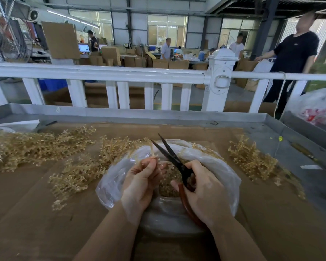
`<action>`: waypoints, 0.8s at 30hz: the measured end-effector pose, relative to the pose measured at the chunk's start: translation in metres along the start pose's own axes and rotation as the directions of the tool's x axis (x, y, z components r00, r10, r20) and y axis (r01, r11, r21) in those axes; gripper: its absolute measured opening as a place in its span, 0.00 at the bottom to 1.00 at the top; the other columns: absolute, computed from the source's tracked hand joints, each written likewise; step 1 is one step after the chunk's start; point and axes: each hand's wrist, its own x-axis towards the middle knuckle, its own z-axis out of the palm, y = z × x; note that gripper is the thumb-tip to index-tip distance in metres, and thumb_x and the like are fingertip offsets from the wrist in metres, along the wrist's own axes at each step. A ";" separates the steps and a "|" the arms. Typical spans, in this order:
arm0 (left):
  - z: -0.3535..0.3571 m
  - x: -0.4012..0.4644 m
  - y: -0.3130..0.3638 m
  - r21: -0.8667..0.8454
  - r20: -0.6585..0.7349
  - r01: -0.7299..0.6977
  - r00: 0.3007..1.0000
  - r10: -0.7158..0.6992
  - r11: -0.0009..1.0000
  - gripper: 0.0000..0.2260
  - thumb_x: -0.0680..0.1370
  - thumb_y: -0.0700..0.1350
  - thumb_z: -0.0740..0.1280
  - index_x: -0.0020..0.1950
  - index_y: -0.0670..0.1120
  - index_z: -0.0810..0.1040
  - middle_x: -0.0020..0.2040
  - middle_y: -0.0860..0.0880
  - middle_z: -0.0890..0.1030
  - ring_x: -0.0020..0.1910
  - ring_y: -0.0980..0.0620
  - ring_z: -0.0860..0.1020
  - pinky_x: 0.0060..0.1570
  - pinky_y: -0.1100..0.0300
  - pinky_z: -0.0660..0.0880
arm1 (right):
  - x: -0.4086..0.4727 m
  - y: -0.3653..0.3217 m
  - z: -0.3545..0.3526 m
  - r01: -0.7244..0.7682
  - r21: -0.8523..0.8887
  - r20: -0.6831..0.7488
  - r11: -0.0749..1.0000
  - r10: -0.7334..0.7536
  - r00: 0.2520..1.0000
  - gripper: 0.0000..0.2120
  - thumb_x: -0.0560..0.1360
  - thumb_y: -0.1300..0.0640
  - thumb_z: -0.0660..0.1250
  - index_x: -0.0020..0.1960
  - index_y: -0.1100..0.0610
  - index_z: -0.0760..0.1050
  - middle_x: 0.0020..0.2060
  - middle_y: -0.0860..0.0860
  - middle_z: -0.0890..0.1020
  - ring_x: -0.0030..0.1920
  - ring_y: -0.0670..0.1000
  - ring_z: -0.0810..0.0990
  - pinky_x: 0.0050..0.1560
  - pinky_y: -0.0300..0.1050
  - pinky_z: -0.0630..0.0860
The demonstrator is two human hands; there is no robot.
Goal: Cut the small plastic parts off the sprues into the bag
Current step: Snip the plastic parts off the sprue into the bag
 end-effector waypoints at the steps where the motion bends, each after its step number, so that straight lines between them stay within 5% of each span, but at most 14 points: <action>1: 0.000 0.000 0.000 -0.006 -0.013 -0.007 1.000 0.007 1.000 0.05 0.66 0.37 0.68 0.41 0.41 0.77 0.35 0.44 0.83 0.32 0.52 0.83 0.30 0.64 0.79 | 0.000 -0.001 0.000 0.015 0.018 -0.012 1.000 -0.015 1.000 0.16 0.69 0.42 0.71 0.51 0.49 0.72 0.41 0.43 0.79 0.42 0.42 0.76 0.42 0.29 0.68; 7: -0.001 0.000 0.000 -0.021 -0.079 -0.021 0.997 0.019 1.000 0.06 0.77 0.34 0.63 0.42 0.42 0.76 0.35 0.46 0.81 0.32 0.54 0.80 0.34 0.63 0.79 | -0.001 -0.004 0.003 0.078 -0.064 0.073 0.995 -0.073 0.995 0.18 0.69 0.39 0.68 0.52 0.49 0.72 0.43 0.44 0.79 0.45 0.44 0.77 0.44 0.36 0.74; 14: 0.001 -0.001 0.000 -0.048 -0.069 -0.026 0.997 0.023 0.998 0.09 0.78 0.33 0.61 0.39 0.42 0.74 0.30 0.48 0.79 0.27 0.56 0.79 0.30 0.65 0.78 | -0.001 -0.002 0.006 0.062 -0.127 0.125 0.990 -0.046 0.991 0.19 0.71 0.38 0.66 0.55 0.49 0.71 0.47 0.45 0.78 0.49 0.47 0.76 0.48 0.41 0.75; 24: 0.007 -0.010 0.003 0.048 0.063 0.041 0.997 -0.044 0.998 0.06 0.77 0.33 0.60 0.46 0.38 0.77 0.41 0.41 0.81 0.41 0.46 0.80 0.51 0.52 0.76 | 0.000 -0.003 0.006 0.085 -0.118 0.076 0.989 -0.076 0.994 0.19 0.69 0.43 0.72 0.54 0.52 0.73 0.43 0.47 0.79 0.44 0.49 0.78 0.44 0.42 0.76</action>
